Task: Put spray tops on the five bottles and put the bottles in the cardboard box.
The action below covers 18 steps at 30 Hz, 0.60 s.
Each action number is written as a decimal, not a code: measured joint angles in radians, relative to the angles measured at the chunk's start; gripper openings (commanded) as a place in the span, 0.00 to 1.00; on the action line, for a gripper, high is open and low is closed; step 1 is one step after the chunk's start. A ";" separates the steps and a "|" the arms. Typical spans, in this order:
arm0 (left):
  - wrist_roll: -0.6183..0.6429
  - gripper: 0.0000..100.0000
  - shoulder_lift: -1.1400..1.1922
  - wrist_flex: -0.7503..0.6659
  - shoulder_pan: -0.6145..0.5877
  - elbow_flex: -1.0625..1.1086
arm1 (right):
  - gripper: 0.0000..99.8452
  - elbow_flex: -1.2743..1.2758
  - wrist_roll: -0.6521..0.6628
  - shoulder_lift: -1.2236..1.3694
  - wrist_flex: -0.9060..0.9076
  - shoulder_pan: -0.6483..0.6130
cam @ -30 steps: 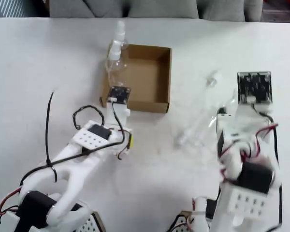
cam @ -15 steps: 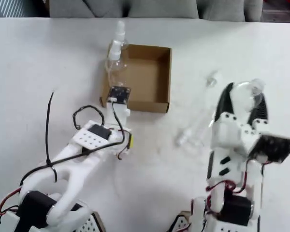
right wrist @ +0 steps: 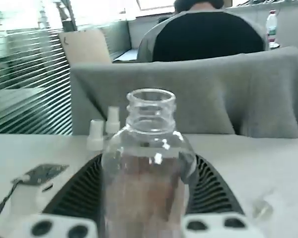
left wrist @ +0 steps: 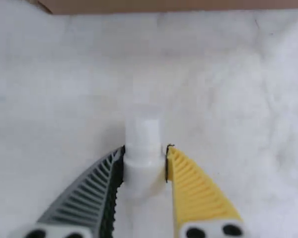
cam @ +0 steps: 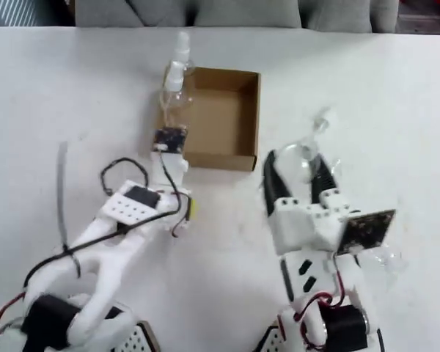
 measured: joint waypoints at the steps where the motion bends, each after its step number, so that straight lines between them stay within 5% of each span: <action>1: -0.015 0.02 -0.040 0.012 -0.014 -0.002 | 0.02 0.002 0.000 0.002 0.017 -0.034; 11: -0.118 0.02 -0.640 0.117 -0.044 -0.002 | 0.02 0.002 0.000 0.002 0.180 -0.315; 18: -0.321 0.02 -0.997 0.048 -0.044 -0.040 | 0.02 0.020 0.000 0.002 0.183 -0.410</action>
